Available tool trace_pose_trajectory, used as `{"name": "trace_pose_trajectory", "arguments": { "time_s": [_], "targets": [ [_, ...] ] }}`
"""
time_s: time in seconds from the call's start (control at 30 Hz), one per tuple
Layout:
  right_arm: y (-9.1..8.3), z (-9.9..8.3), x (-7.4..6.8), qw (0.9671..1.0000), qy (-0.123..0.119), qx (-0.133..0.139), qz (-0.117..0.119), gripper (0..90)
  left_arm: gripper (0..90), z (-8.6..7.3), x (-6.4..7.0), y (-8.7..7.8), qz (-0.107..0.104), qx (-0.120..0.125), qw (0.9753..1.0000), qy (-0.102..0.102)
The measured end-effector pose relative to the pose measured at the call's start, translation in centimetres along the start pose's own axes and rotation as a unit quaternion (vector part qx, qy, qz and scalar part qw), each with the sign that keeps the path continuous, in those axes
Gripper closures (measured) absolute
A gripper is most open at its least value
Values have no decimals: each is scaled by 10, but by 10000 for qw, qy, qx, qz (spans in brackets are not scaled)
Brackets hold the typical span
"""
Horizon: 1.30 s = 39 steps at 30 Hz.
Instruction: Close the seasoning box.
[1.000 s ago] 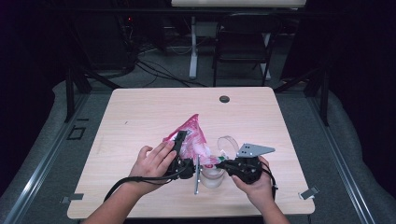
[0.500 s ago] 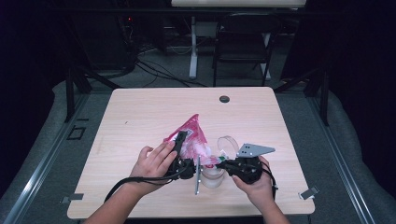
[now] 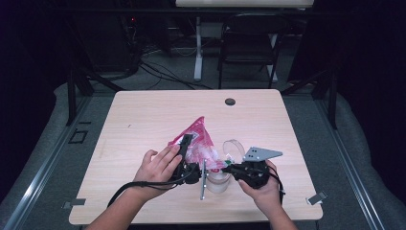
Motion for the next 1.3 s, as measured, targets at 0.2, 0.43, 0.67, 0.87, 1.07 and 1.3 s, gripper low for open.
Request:
{"name": "trace_pose_trajectory", "arguments": {
  "time_s": [0.2,0.43,0.67,0.87,1.07,1.3],
  "targets": [
    [0,0,0,10000,3,-7,-16,900,619,2,0,-2,8,17,10000,23],
    [0,0,0,10000,12,1,-9,900,618,3,-1,-2,24,44,10000,30],
    [0,-1,1,10000,14,-21,-25,900,618,4,0,-2,33,51,10000,52],
    [0,-1,1,10000,17,-13,-24,900,618,3,0,-2,-1,34,10000,26],
    [1,0,0,10000,15,-11,-21,900,622,-3,2,0,-109,-62,9999,-48],
    [1,0,-2,10000,-23,-14,-27,900,636,-11,9,2,-229,-193,9993,-235]
  ]
}}
Point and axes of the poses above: each handheld gripper's, and its own axes: y roughly forward along the jaws, z roughly out of its top, x roughly to its right, the point moved 1 cm from there along y, roughly forward along the jaws, and after that the axes turned 2 degrees about x, right-handed, at the moved point
